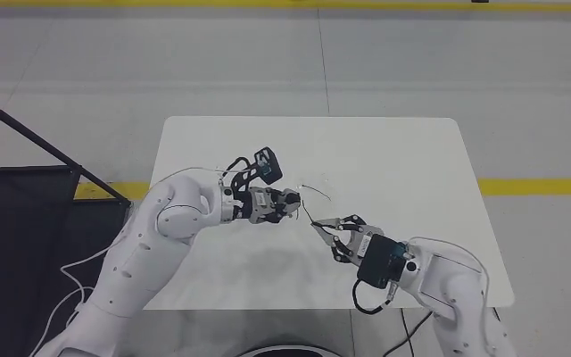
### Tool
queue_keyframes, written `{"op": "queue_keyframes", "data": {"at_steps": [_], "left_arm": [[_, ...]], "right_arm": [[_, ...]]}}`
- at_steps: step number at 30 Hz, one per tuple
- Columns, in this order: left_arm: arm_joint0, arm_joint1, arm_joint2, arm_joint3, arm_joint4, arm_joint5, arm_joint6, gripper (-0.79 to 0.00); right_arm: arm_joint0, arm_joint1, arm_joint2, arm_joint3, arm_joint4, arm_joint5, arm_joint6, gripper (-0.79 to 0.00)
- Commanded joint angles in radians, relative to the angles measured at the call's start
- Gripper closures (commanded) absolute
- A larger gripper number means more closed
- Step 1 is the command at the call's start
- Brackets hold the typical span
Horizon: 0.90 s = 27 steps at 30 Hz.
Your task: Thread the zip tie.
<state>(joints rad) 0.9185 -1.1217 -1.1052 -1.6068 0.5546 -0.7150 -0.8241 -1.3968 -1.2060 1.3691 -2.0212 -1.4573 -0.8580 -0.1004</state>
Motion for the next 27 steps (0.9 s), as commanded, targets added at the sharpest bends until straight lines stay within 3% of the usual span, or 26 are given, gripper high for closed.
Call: {"op": "queue_keyframes", "data": {"at_steps": [1, 27], "left_arm": [[-0.005, 0.001, 0.007, 0.001, 0.004, -0.002, -0.002, 0.000], [-0.008, 0.016, 0.034, -0.021, 0.035, 0.005, 0.029, 0.000]], "right_arm": [[0.005, 0.001, -0.006, 0.003, -0.004, 0.000, -0.001, 0.000], [0.033, 0.021, -0.032, 0.025, 0.016, 0.026, 0.023, 0.000]]}}
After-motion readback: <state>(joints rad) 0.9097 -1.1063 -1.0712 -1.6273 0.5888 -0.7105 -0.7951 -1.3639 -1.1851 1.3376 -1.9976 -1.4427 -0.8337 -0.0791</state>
